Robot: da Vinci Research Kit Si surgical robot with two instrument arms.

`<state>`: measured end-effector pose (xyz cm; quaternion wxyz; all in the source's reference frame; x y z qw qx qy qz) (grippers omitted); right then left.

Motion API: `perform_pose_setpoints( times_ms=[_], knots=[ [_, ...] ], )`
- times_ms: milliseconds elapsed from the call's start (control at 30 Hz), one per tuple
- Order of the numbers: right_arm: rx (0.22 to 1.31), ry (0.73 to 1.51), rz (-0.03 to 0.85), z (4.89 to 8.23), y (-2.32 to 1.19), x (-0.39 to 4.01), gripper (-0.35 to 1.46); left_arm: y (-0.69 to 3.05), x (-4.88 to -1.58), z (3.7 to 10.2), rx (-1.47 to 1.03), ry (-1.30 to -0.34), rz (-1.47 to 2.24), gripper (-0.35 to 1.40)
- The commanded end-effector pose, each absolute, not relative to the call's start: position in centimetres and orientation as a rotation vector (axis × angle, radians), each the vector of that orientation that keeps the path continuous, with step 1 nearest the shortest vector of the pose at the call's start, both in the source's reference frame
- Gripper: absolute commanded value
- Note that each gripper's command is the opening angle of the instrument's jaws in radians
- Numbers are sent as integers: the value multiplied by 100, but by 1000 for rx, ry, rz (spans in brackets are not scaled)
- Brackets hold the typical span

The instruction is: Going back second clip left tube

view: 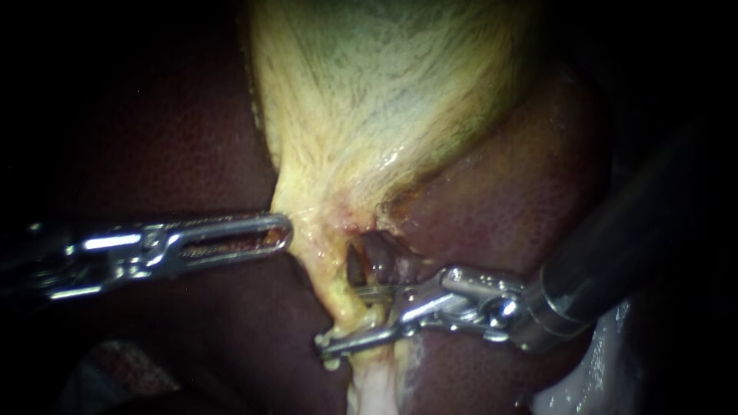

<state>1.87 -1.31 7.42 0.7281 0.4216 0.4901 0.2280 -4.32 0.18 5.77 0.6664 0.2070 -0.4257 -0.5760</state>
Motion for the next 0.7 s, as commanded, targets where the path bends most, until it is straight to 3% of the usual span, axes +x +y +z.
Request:
perform_pose_setpoints(
  times_ms=[33,467,700],
  knots=[
    [924,1082,504,742,-132,189,60,17,-432,578,466,-960,-1301,-35],
    [1017,1221,477,764,-125,188,57,17,-433,578,463,-960,-1303,-35],
    [1124,1278,389,762,-127,188,49,18,-434,578,465,-960,-1302,-35]
  ],
)
